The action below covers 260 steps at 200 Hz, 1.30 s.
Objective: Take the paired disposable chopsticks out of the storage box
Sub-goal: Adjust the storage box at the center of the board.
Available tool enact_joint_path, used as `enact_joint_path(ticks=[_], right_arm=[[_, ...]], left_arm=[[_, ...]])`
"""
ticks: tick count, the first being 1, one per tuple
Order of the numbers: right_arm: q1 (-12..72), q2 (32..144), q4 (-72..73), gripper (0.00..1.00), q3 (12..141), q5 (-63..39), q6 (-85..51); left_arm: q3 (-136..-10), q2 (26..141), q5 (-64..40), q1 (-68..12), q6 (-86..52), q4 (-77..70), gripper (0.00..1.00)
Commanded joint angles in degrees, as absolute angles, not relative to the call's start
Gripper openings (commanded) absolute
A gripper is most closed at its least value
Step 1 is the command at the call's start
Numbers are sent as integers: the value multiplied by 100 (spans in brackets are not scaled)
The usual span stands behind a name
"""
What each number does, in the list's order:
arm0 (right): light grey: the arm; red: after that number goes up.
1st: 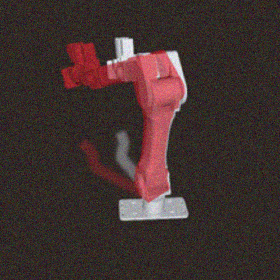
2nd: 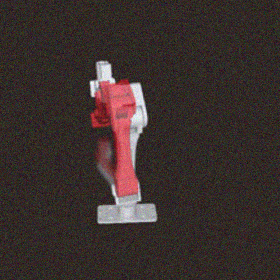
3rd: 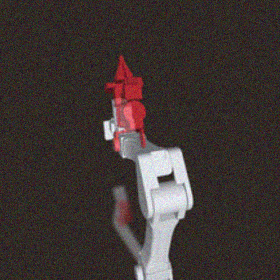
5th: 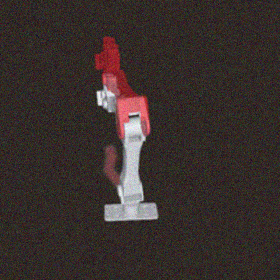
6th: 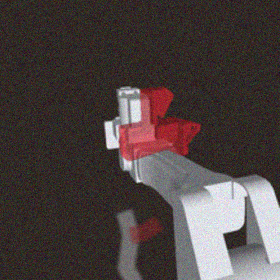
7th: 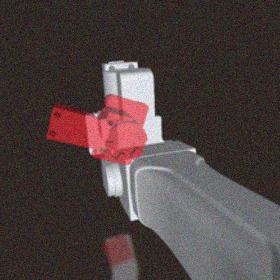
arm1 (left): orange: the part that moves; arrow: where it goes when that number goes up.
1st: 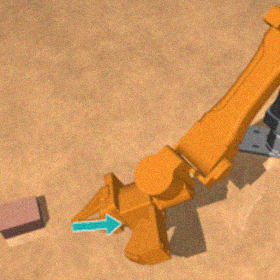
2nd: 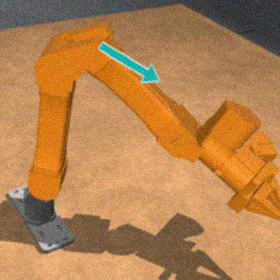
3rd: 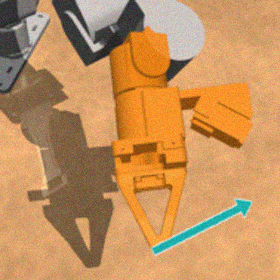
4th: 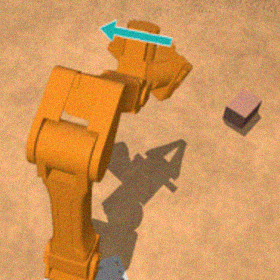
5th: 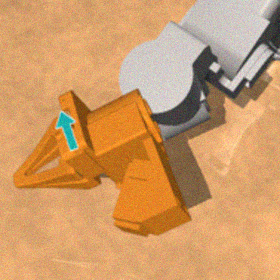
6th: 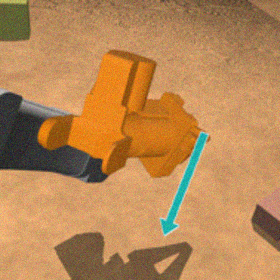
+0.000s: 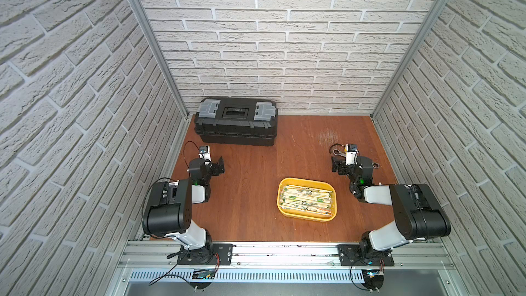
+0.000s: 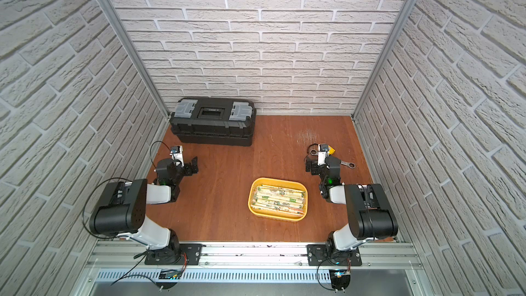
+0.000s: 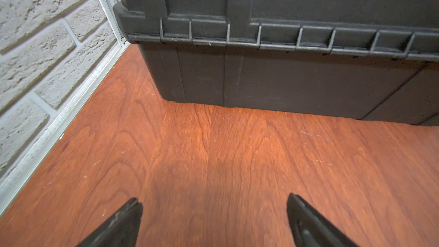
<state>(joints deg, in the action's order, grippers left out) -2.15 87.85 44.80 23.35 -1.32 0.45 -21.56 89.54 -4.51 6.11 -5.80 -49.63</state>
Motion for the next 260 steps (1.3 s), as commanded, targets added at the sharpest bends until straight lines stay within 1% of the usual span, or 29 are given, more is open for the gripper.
enact_joint_path(ticks=[1, 9, 20, 22, 26, 35, 48, 63, 68, 85, 92, 99, 112, 127, 147, 176, 201, 235, 260], right_arm=[[-218, 8648, 4835, 99, 2276, 16, -32], [-222, 8439, 4902, 100, 2233, 310, -176], [-214, 7862, 3883, 99, 2451, 644, -263], [-219, 7673, 3507, 99, 2546, 702, -303], [-219, 7486, 3198, 99, 2642, 765, -366], [-229, 6961, 2298, 99, 2920, 1084, -879], [-233, 6396, 1207, 99, 3319, 1264, -1467], [-244, 6005, 55, 99, 3669, 1671, -2719], [-261, 5885, -230, 99, 3765, 1502, -2830], [-264, 5601, -1267, 100, 4130, 466, -2891], [-257, 5533, -1663, 98, 4270, 94, -2900], [-247, 5461, -2158, 93, 4380, -347, -2926], [-222, 5316, -2998, 91, 4458, -864, -3012], [-164, 5032, -3799, 89, 4380, -1201, -3012], [31, 4224, -4509, 87, 3923, -1540, -3291], [334, 3134, -5230, 86, 3408, -1621, -3862], [604, 2638, -5364, 85, 2883, -1652, -4382], [1183, 2823, -4563, 84, 2424, -1561, -5025], [2020, 3587, -3686, 84, 2456, -1148, -5419]], left_arm=[[-2266, 8983, -438, 648, -595, -5119, 98], [-2241, 8943, -447, 650, -605, -5165, 98], [-2397, 8610, -297, 627, -629, -4649, 98], [-2452, 8531, -250, 620, -625, -4454, 98], [-2572, 8385, -155, 607, -631, -4107, 98], [-2882, 8085, 54, 567, -657, -3356, 98], [-3266, 7742, 164, 527, -794, -2505, 98], [-3759, 7414, 311, 416, -1119, -1438, 98], [-3925, 7315, 362, 368, -1260, -1062, 98], [-4418, 6996, 526, 153, -1844, 177, 98], [-4602, 6896, 516, 77, -2050, 685, 98], [-4777, 6791, 484, -15, -2266, 1134, 98], [-5015, 6615, 399, -203, -2556, 1900, 98], [-5114, 6381, 279, -471, -2696, 2555, 98], [-4992, 5988, 130, -830, -2906, 3145, 98], [-4616, 5320, 55, -1360, -3426, 3497, 98], [-4374, 4985, 1, -1702, -3754, 3498, 98], [-4412, 5149, 16, -1981, -3853, 3504, 98], [-4510, 5391, 36, -2163, -3897, 3557, 98]])
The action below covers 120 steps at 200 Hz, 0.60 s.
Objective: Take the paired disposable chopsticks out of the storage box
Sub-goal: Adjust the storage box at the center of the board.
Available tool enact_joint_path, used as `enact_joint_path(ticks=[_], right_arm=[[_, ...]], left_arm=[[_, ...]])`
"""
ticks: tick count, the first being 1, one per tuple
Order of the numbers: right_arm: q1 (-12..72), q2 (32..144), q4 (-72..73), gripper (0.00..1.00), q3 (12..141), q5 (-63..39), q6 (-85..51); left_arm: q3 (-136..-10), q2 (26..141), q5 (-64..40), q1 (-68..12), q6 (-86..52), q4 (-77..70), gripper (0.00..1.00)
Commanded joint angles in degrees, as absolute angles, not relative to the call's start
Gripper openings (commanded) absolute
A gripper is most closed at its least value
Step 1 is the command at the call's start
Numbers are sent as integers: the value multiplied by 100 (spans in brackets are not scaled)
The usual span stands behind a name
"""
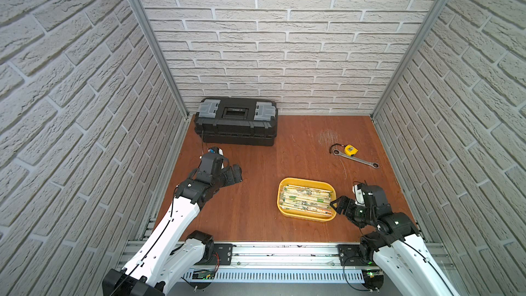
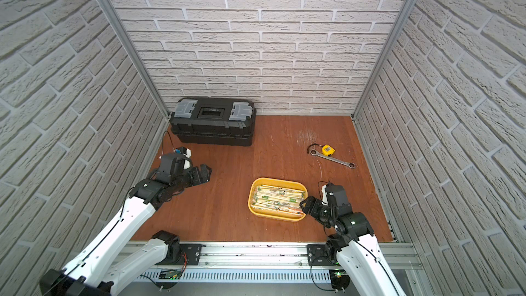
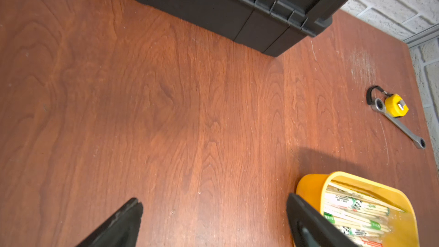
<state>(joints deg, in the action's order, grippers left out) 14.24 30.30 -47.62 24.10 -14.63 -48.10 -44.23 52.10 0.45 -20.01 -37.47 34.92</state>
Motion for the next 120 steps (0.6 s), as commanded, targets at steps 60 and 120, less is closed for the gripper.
enact_joint_path(ticks=[60, 120], right_arm=[[4877, 6960, -2245, 86, 4342, -106, -5582], [5690, 7723, -2807, 90, 5458, -111, -5224]], left_arm=[[-4645, 5723, 71, -2419, -4195, 3610, 98], [-4715, 5619, 394, -2452, -4605, 4013, 98]])
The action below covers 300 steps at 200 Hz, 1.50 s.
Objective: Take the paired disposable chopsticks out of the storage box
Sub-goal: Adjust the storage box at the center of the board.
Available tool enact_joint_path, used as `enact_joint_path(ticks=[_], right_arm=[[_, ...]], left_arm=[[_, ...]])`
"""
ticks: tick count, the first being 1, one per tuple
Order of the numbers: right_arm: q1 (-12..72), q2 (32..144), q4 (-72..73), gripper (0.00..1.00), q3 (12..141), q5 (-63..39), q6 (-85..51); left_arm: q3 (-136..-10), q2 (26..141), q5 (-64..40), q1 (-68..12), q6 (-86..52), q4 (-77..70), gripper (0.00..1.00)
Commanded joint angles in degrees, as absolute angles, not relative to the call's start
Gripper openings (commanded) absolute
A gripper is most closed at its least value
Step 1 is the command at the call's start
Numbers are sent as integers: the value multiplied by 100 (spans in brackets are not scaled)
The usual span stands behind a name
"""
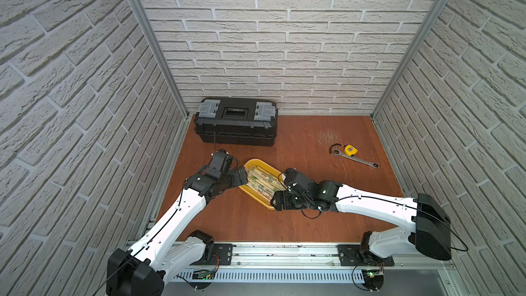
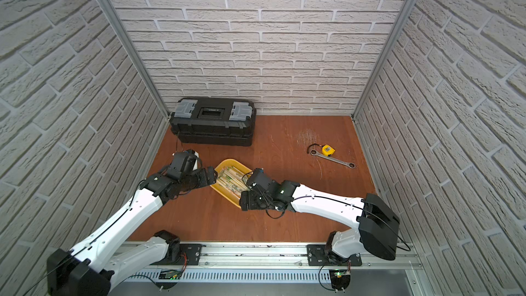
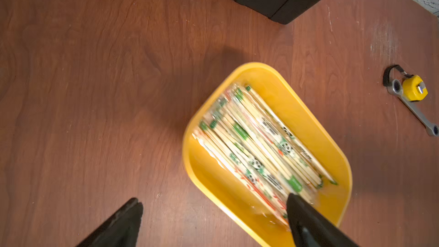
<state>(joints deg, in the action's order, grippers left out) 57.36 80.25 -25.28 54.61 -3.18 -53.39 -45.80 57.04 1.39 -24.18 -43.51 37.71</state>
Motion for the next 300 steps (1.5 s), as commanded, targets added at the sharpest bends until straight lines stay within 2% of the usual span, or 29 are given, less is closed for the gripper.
enact_joint_path(ticks=[1, 29, 76, 142, 181, 220, 258, 300], right_arm=[[5688, 7711, -2841, 90, 5462, -91, -5227], [5393, 7332, -3220, 92, 5448, 300, -5051], [4123, 7553, -2702, 92, 5606, -467, -4478], [3110, 9224, -1515, 92, 6429, -1780, -4169], [3076, 10039, -884, 90, 6680, -2350, -4410], [3296, 10204, -409, 89, 6424, -2600, -4651], [3687, 9932, 21, 89, 5915, -2576, -4955], [4054, 9152, 184, 89, 5063, -2239, -5254]], left_arm=[[-4713, 5613, 408, -2452, -4614, 4015, 98], [-4589, 5563, 778, -2445, -4805, 4019, 98], [-4406, 5810, 1336, -2213, -5013, 3919, 98], [-4134, 6474, 121, -1146, -5066, 2436, 98], [-4176, 6924, -263, -1112, -5256, 2008, 98], [-4200, 7285, -444, -1243, -5488, 1631, 98], [-4422, 7731, -432, -1556, -5541, 1425, 98], [-4900, 8226, -431, -1874, -5488, 1282, 98]])
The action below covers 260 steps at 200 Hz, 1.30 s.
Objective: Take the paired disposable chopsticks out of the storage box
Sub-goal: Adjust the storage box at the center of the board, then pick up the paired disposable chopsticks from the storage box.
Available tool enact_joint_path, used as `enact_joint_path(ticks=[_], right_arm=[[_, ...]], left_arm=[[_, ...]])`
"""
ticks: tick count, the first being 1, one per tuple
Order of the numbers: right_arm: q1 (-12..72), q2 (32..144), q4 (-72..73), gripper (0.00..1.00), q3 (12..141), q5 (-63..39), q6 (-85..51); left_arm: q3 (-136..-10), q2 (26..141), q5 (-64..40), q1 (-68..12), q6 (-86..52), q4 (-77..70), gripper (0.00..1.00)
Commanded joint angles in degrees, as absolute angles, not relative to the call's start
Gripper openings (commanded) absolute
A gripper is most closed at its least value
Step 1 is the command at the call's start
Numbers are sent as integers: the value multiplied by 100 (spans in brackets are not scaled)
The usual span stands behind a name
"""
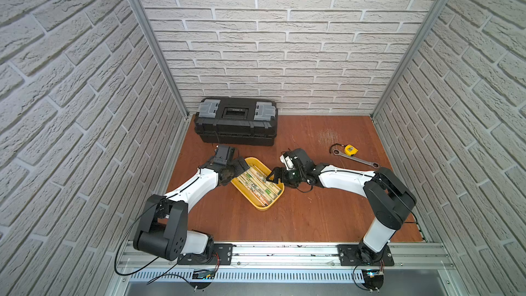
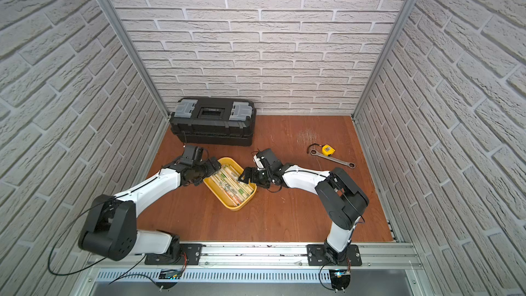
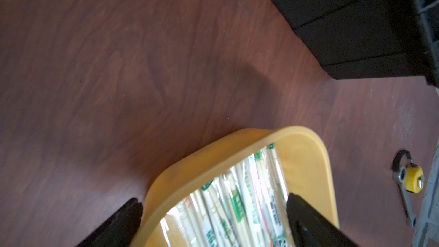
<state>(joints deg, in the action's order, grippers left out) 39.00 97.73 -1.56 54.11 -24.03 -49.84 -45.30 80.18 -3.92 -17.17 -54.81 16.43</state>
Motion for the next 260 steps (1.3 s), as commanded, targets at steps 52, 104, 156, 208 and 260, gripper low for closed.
enact_joint_path(ticks=[52, 104, 156, 208, 260], right_arm=[[4156, 8247, -111, 90, 4348, -1718, -5484], [4126, 7299, -1699, 94, 4393, -463, -5320], [4104, 6878, -3483, 89, 5320, 569, -4471], [4290, 7538, -4301, 64, 6466, 575, -3706], [4847, 8970, -4901, 43, 7854, 728, -3415]], left_arm=[[-5410, 8945, -546, -2339, -5549, 946, 98], [-5845, 9368, -835, -2587, -5334, 799, 98], [-6118, 9029, -216, -2407, -4651, 1862, 98], [-5788, 8213, 259, -1853, -4450, 2742, 98], [-5156, 7400, 268, -1565, -4369, 3018, 98]])
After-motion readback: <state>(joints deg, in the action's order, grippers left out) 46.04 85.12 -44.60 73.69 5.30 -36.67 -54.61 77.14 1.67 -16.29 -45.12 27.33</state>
